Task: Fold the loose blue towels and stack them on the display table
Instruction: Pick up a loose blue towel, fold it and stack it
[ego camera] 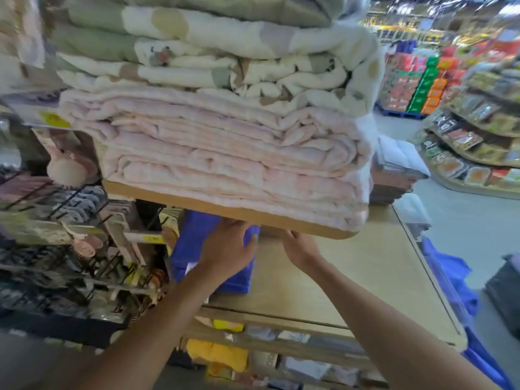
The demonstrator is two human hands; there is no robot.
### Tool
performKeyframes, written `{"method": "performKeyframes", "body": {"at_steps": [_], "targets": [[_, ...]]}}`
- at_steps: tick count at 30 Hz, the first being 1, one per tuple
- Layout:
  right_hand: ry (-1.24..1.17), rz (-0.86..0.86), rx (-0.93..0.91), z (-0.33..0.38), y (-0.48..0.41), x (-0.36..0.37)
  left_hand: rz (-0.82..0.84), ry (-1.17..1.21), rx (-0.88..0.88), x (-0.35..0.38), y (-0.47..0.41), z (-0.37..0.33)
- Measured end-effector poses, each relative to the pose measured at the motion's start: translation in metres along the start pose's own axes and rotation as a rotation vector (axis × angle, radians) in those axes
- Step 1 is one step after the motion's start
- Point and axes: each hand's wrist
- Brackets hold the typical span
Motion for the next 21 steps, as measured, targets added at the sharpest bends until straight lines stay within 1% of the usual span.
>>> {"method": "performKeyframes", "body": {"at_steps": [2,5,7,9,10,12,13,15,19,21], "targets": [[-0.028,-0.04,0.022,-0.031,0.007,-0.035,-0.007,0.168,0.061,0.025,0.012,-0.042],[0.033,-0.032,0.086,-0.081,0.016,-0.098,0.089,0.375,0.109,0.076,0.017,-0.095],[0.078,-0.05,0.111,-0.114,0.024,-0.142,0.205,0.418,0.064,0.118,0.02,-0.12],[0.063,-0.082,0.152,-0.148,0.036,-0.184,0.315,0.418,0.012,0.159,0.022,-0.142],[0.04,-0.103,0.182,-0.164,0.043,-0.205,0.352,0.405,0.005,0.179,0.023,-0.155],[0.021,-0.154,0.232,-0.197,0.056,-0.244,0.367,0.331,0.057,0.217,0.02,-0.182],[0.037,-0.181,0.243,-0.214,0.061,-0.263,0.369,0.261,0.088,0.234,0.018,-0.197],[0.096,-0.21,0.288,-0.25,0.071,-0.293,0.4,0.132,0.089,0.262,0.014,-0.227],[0.139,-0.178,0.496,-0.329,0.076,-0.328,0.483,-0.066,0.077,0.299,0.005,-0.274],[0.103,-0.119,0.594,-0.355,0.073,-0.333,0.455,-0.142,0.053,0.306,0.004,-0.284]]}}
Point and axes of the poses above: each hand's wrist, its own y-axis away from the middle knuckle, its own x-axis out of the palm, z = x × y, and after that the axes turned 2 degrees about y, right-handed
